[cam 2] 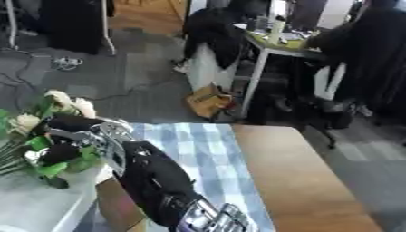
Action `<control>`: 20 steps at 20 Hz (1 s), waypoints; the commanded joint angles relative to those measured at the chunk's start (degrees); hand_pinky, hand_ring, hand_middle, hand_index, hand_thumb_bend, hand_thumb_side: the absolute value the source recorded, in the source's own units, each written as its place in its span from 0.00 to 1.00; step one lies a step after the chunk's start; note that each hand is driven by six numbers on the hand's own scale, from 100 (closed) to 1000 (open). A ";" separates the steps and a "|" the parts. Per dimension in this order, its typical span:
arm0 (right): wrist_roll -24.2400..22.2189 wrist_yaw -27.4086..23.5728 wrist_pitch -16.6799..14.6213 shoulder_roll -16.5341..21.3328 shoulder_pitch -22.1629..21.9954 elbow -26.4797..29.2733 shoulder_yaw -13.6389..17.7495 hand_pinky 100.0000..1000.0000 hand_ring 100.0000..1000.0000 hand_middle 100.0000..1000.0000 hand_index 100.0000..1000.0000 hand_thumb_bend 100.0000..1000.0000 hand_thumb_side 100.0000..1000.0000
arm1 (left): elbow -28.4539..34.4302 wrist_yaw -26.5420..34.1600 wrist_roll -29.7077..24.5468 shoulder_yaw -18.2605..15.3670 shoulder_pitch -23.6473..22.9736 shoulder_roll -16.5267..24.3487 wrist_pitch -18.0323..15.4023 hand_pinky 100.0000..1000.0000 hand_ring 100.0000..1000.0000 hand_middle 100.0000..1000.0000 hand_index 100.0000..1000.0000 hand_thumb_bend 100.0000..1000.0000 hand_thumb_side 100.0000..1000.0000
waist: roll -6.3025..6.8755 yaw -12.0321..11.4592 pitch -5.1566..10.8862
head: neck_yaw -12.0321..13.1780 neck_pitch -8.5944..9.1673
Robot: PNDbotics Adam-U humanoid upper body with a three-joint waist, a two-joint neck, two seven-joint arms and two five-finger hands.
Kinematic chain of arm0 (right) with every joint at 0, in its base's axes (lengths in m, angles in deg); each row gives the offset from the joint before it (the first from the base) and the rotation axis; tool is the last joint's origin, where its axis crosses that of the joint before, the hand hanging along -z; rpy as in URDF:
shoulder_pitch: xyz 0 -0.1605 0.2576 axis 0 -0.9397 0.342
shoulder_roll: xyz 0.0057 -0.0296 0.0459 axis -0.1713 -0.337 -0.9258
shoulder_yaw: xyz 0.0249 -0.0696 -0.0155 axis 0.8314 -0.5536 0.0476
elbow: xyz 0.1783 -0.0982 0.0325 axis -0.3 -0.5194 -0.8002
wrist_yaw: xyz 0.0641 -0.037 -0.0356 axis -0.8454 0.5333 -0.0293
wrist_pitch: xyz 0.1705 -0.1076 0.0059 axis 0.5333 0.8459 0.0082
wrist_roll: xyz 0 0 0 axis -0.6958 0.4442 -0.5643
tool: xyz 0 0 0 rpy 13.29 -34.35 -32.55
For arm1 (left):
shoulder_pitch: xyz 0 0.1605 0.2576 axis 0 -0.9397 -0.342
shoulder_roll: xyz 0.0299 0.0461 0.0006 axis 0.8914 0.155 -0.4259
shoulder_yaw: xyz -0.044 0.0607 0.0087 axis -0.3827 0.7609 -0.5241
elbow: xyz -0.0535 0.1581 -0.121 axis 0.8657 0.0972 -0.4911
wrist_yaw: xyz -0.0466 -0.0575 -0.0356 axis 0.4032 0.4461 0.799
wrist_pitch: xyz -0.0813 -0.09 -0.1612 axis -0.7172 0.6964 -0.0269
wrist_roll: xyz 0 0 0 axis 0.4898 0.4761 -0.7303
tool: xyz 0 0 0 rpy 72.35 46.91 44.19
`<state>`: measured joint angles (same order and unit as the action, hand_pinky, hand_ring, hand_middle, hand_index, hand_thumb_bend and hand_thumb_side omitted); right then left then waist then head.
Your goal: Pick up objects on the table and place them in the box.
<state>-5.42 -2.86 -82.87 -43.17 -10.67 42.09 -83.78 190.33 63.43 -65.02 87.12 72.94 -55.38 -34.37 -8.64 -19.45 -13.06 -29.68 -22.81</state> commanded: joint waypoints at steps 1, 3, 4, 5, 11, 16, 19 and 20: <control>-0.62 -0.46 -3.24 0.39 0.80 0.68 0.21 0.84 0.87 0.90 0.85 0.00 1.00 | 0.76 0.15 0.00 0.32 1.01 -0.04 -0.20 0.65 0.78 0.75 0.81 0.00 0.81 | 0.26 0.08 0.22 | -0.32 -0.25; 0.03 -1.24 -5.57 0.44 0.58 0.94 0.15 0.91 0.94 0.97 0.93 0.00 1.00 | 0.76 0.12 0.03 0.28 1.04 0.01 -0.21 0.65 0.78 0.75 0.81 0.00 0.81 | 0.27 0.14 0.19 | -0.37 -0.25; 0.57 -1.81 -6.51 0.46 0.48 0.93 0.15 0.91 0.94 0.97 0.93 0.00 1.00 | 0.76 0.10 0.05 0.26 1.06 0.03 -0.23 0.65 0.78 0.75 0.81 0.00 0.81 | 0.26 0.16 0.19 | -0.39 -0.26; 1.34 -2.39 -7.22 0.49 0.44 0.99 0.22 0.95 0.97 1.00 0.98 0.00 1.00 | 0.76 0.09 0.08 0.25 1.06 0.04 -0.24 0.65 0.78 0.75 0.81 0.00 0.81 | 0.26 0.17 0.20 | -0.46 -0.32; 6.35 -3.98 -9.03 0.78 0.47 0.87 0.04 0.98 0.99 1.00 1.00 0.00 1.00 | 0.76 0.04 0.22 0.25 1.00 0.12 -0.23 0.65 0.78 0.75 0.81 0.00 0.81 | 0.22 0.26 0.38 | -0.84 -0.63; 7.15 -6.37 -8.83 1.04 1.29 1.48 0.37 0.99 0.98 1.00 1.00 0.00 1.00 | 0.76 -0.06 0.48 0.15 0.79 0.23 -0.25 0.65 0.78 0.75 0.81 0.00 0.82 | 0.31 0.48 0.69 | -1.32 -1.13; 7.10 -12.20 -7.83 1.75 2.14 4.23 0.05 0.98 0.97 1.00 1.00 0.00 1.00 | 0.76 -0.15 0.79 0.12 0.36 0.42 -0.07 0.65 0.78 0.75 0.81 0.00 0.82 | 0.44 0.92 1.19 | -1.51 -1.69; 7.09 -14.85 -7.42 2.14 2.54 5.73 -0.12 0.98 0.97 1.00 1.00 0.00 1.00 | 0.76 -0.23 0.88 0.12 0.15 0.51 0.00 0.65 0.78 0.75 0.81 0.00 0.82 | 0.54 1.13 1.49 | -1.80 -2.04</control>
<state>1.47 -15.02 -90.72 -42.84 -9.88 45.38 -83.91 190.33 63.36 -64.43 87.10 72.49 -55.37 -34.37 -8.64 -18.34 -13.01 -31.14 -24.51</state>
